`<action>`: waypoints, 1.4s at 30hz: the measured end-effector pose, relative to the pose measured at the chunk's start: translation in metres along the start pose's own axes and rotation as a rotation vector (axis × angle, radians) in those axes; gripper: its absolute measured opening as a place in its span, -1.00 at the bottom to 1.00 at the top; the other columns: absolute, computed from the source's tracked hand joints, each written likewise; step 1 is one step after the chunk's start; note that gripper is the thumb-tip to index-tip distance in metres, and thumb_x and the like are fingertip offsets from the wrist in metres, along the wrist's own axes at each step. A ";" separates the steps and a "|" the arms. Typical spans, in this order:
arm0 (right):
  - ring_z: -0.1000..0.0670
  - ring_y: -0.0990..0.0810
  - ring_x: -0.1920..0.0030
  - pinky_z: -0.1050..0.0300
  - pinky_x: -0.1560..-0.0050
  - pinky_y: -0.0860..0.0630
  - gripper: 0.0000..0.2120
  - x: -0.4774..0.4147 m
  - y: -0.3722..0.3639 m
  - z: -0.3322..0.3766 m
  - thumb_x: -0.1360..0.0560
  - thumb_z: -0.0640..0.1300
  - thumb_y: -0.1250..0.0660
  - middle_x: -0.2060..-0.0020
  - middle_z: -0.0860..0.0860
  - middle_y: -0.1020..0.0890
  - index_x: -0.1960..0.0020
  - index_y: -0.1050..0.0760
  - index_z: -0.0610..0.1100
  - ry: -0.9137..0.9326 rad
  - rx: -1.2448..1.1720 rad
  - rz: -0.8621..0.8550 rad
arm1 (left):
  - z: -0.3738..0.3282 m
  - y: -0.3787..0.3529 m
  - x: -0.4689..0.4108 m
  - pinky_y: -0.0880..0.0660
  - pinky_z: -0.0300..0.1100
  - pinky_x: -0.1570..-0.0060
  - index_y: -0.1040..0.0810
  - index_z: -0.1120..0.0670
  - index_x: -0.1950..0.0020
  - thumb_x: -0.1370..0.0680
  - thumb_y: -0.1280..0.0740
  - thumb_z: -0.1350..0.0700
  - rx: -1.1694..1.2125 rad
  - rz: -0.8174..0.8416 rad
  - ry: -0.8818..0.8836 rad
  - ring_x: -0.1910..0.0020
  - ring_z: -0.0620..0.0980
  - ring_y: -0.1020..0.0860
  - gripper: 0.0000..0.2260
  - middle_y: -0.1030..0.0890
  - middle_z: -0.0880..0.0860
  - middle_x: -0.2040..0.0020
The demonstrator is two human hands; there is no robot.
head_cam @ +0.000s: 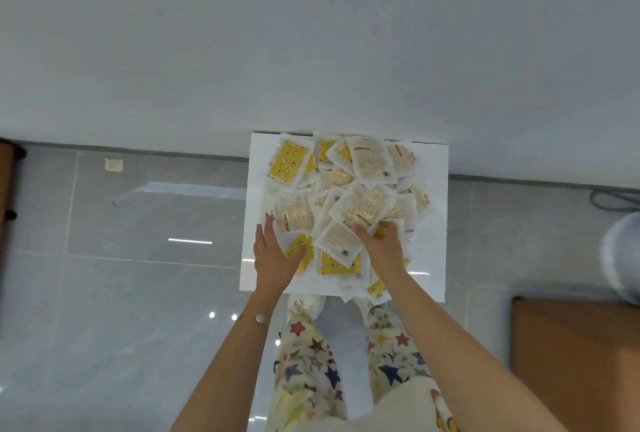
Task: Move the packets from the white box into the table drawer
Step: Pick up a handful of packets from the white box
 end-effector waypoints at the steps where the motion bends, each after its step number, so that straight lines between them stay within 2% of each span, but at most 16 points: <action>1: -0.05 -0.52 -0.15 0.11 -0.06 -0.43 -0.38 -0.003 -0.003 0.000 -0.42 0.07 -0.47 -0.15 -0.01 -0.52 -0.34 -0.31 -0.13 -0.009 -0.035 -0.010 | -0.001 0.001 -0.005 -0.06 0.10 -0.45 0.00 0.02 -0.57 -0.43 -0.46 -0.13 0.071 -0.029 0.015 -0.54 0.12 -0.04 -0.12 -0.07 0.11 -0.57; 3: -0.04 -0.54 -0.06 0.07 -0.02 -0.47 -0.38 -0.008 -0.008 -0.004 -0.39 0.07 -0.49 -0.08 0.01 -0.53 -0.29 -0.30 -0.13 -0.035 -0.059 -0.038 | -0.001 0.004 -0.015 -0.06 0.08 -0.48 -0.03 0.08 -0.56 -0.44 -0.48 -0.03 0.181 -0.088 0.077 -0.53 0.12 -0.09 -0.14 -0.14 0.11 -0.55; 8: -0.02 -0.60 -0.03 0.15 0.10 -0.46 -0.55 -0.012 -0.006 -0.008 -0.40 -0.02 -0.48 -0.01 0.05 -0.59 -0.20 -0.43 -0.13 -0.015 -0.068 -0.075 | 0.000 0.009 -0.033 -0.10 0.11 -0.48 -0.06 0.15 -0.55 -0.43 -0.49 -0.04 0.242 -0.185 0.192 -0.49 0.18 -0.18 -0.14 -0.24 0.16 -0.50; 11: -0.02 -0.56 0.01 0.15 0.11 -0.45 -0.59 -0.009 0.009 -0.015 -0.43 -0.07 -0.47 0.00 0.04 -0.56 -0.19 -0.39 -0.12 -0.053 -0.132 -0.114 | 0.004 0.006 -0.039 -0.24 0.14 -0.42 -0.09 0.14 -0.54 -0.40 -0.53 0.01 0.353 -0.198 0.264 -0.43 0.20 -0.29 -0.13 -0.27 0.19 -0.45; 14: -0.05 -0.58 -0.01 0.10 0.06 -0.50 -0.62 -0.010 0.027 -0.024 -0.46 -0.13 -0.44 -0.01 0.00 -0.58 -0.22 -0.44 -0.16 -0.099 -0.182 -0.152 | 0.005 0.001 -0.040 -0.40 0.09 -0.31 -0.14 0.14 -0.51 -0.38 -0.55 0.09 0.461 -0.190 0.326 -0.33 0.20 -0.39 -0.17 -0.30 0.21 -0.40; 17: -0.09 -0.60 -0.03 0.01 -0.04 -0.55 -0.81 -0.012 0.039 -0.033 -0.50 -0.21 -0.38 0.07 0.02 -0.61 -0.10 -0.51 -0.12 -0.114 -0.232 -0.141 | 0.003 0.003 -0.037 -0.44 -0.02 -0.20 -0.21 0.19 -0.45 -0.39 -0.53 0.15 0.425 -0.212 0.372 -0.28 0.21 -0.39 -0.26 -0.24 0.24 -0.38; 19: -0.08 -0.59 -0.01 0.00 -0.04 -0.55 -0.84 -0.011 0.045 -0.033 -0.50 -0.24 -0.37 0.09 0.03 -0.60 -0.05 -0.50 -0.09 -0.106 -0.239 -0.138 | 0.000 0.004 -0.035 -0.44 -0.06 -0.14 -0.19 0.20 -0.46 -0.40 -0.52 0.18 0.436 -0.225 0.393 -0.26 0.21 -0.40 -0.26 -0.21 0.24 -0.39; 22: -0.06 -0.58 0.02 0.02 -0.01 -0.54 -0.84 -0.007 0.048 -0.031 -0.52 -0.27 -0.33 0.04 -0.01 -0.60 -0.07 -0.48 -0.11 -0.082 -0.261 -0.132 | -0.002 0.005 -0.039 -0.48 -0.07 -0.09 -0.27 0.20 -0.44 -0.40 -0.53 0.17 0.451 -0.221 0.367 -0.23 0.18 -0.48 -0.30 -0.38 0.22 -0.33; 24: -0.03 -0.59 0.05 0.05 0.03 -0.53 -0.84 -0.003 0.047 -0.029 -0.53 -0.29 -0.32 0.08 0.02 -0.60 -0.08 -0.48 -0.11 -0.066 -0.300 -0.130 | -0.004 0.003 -0.039 -0.49 -0.13 -0.02 -0.40 0.20 -0.35 -0.41 -0.51 0.17 0.455 -0.201 0.331 -0.18 0.15 -0.55 -0.44 -0.54 0.16 -0.22; 27: 0.01 -0.59 0.07 0.09 0.08 -0.54 -0.83 0.004 0.047 -0.026 -0.54 -0.29 -0.30 0.09 0.05 -0.60 -0.09 -0.48 -0.10 -0.048 -0.355 -0.147 | -0.004 0.000 -0.038 -0.52 -0.13 0.03 -0.49 0.16 -0.25 -0.43 -0.48 0.17 0.449 -0.160 0.300 -0.09 0.12 -0.60 -0.58 -0.62 0.10 -0.12; 29: 0.01 -0.60 0.07 0.10 0.09 -0.55 -0.82 0.009 0.046 -0.027 -0.54 -0.29 -0.30 0.08 0.04 -0.61 -0.10 -0.48 -0.10 -0.049 -0.394 -0.159 | -0.005 0.001 -0.035 -0.54 -0.09 0.01 -0.48 0.16 -0.25 -0.42 -0.48 0.16 0.439 -0.163 0.295 -0.08 0.12 -0.59 -0.57 -0.60 0.11 -0.13; 31: -0.02 -0.60 0.04 0.05 0.03 -0.55 -0.82 0.012 0.044 -0.027 -0.54 -0.29 -0.30 0.06 0.03 -0.61 -0.11 -0.48 -0.11 -0.045 -0.400 -0.156 | -0.004 0.005 -0.034 -0.53 -0.05 -0.07 -0.42 0.16 -0.34 -0.42 -0.48 0.15 0.393 -0.192 0.271 -0.08 0.11 -0.54 -0.48 -0.48 0.12 -0.19; 33: -0.02 -0.60 0.02 0.02 -0.01 -0.55 -0.82 0.013 0.042 -0.028 -0.54 -0.29 -0.30 0.05 0.02 -0.61 -0.10 -0.48 -0.10 -0.036 -0.386 -0.146 | -0.005 0.003 -0.034 -0.47 -0.10 -0.08 -0.22 0.10 -0.49 -0.46 -0.45 0.17 0.351 -0.186 0.257 -0.05 0.05 -0.42 -0.34 -0.29 0.12 -0.24; 36: 0.02 -0.60 0.04 0.07 0.02 -0.54 -0.82 0.013 0.041 -0.029 -0.54 -0.29 -0.30 0.05 0.03 -0.62 -0.10 -0.49 -0.10 -0.028 -0.384 -0.139 | -0.002 -0.004 -0.035 -0.45 -0.12 -0.11 -0.05 0.07 -0.55 -0.47 -0.44 0.20 0.355 -0.142 0.273 -0.13 0.12 -0.40 -0.22 -0.19 0.18 -0.32; 38: 0.03 -0.60 0.04 0.09 0.04 -0.54 -0.81 0.012 0.041 -0.029 -0.54 -0.28 -0.30 0.05 0.04 -0.62 -0.13 -0.49 -0.10 -0.026 -0.385 -0.138 | -0.002 -0.006 -0.034 -0.44 -0.14 -0.14 -0.09 0.09 -0.54 -0.46 -0.46 0.21 0.370 -0.147 0.269 -0.19 0.15 -0.41 -0.23 -0.18 0.20 -0.33; 42: 0.01 -0.60 0.03 0.11 0.07 -0.55 -0.80 0.009 0.041 -0.030 -0.54 -0.29 -0.31 0.03 0.02 -0.62 -0.14 -0.49 -0.12 -0.036 -0.380 -0.139 | 0.002 0.003 -0.035 -0.44 -0.19 0.00 -0.34 0.14 -0.39 -0.41 -0.49 0.19 0.309 -0.240 0.254 -0.15 0.20 -0.47 -0.41 -0.21 0.17 -0.34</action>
Point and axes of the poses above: each hand's wrist, its own x-axis away from the middle knuckle, its own y-axis out of the back of the hand, z = x × y, the point moved 10 cm from there along -x, towards the middle knuckle
